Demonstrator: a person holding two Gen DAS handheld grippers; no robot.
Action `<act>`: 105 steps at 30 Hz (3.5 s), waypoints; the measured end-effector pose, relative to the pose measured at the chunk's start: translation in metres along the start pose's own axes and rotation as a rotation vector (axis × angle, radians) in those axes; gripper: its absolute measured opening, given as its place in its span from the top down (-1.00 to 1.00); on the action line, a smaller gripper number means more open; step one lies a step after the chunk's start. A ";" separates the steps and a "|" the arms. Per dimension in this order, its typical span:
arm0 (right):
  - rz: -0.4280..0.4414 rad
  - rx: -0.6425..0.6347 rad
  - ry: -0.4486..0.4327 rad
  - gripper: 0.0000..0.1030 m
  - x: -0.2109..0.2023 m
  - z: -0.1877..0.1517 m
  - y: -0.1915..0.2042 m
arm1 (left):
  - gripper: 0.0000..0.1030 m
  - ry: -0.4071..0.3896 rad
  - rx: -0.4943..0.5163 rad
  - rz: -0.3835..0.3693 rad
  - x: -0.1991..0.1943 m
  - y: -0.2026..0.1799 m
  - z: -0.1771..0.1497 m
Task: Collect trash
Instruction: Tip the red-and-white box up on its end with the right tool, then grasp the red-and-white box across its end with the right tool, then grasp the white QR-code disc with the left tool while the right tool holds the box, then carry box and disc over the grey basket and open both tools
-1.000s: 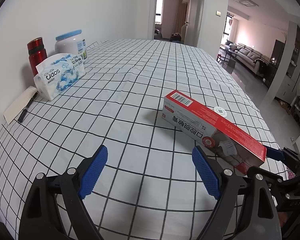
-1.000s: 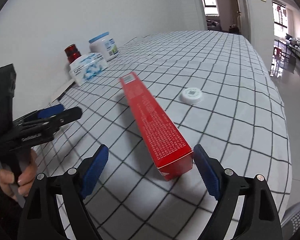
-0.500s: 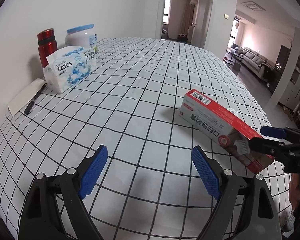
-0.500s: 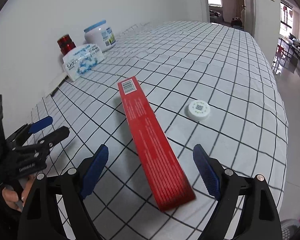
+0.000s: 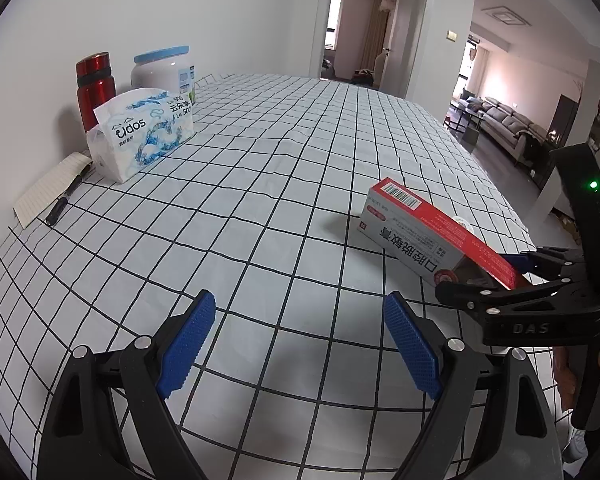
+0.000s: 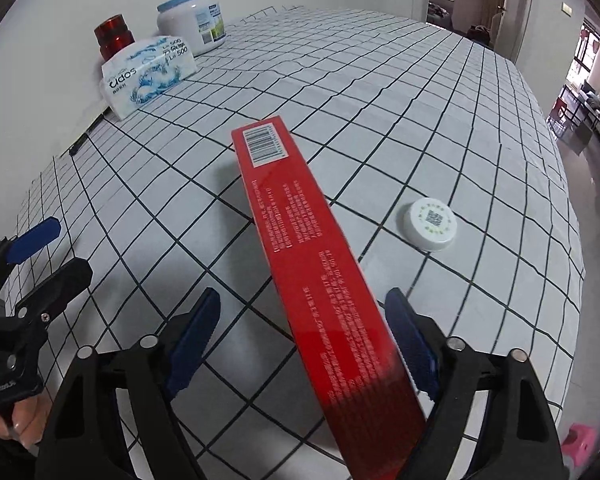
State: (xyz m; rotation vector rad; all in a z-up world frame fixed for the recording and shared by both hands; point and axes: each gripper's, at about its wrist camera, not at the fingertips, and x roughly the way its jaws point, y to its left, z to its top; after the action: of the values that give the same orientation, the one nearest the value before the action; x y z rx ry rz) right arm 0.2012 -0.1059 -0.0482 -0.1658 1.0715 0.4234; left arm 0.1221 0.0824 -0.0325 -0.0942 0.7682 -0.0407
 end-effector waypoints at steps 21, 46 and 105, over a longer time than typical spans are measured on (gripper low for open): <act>0.005 0.096 -0.169 0.31 -0.039 -0.035 0.003 | -0.64 -0.008 0.029 0.009 -0.002 -0.009 0.002; -0.069 0.450 -0.295 0.32 -0.112 -0.130 -0.116 | -0.71 0.059 0.260 -0.088 0.056 -0.154 0.028; -0.310 0.841 -0.345 0.32 -0.192 -0.337 -0.135 | 0.26 0.069 0.530 -0.422 -0.054 -0.332 -0.088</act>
State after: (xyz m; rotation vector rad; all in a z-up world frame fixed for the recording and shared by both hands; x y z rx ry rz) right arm -0.0953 -0.3896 -0.0498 0.4700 0.7890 -0.2893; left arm 0.0208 -0.2508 -0.0249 0.2518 0.7740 -0.6473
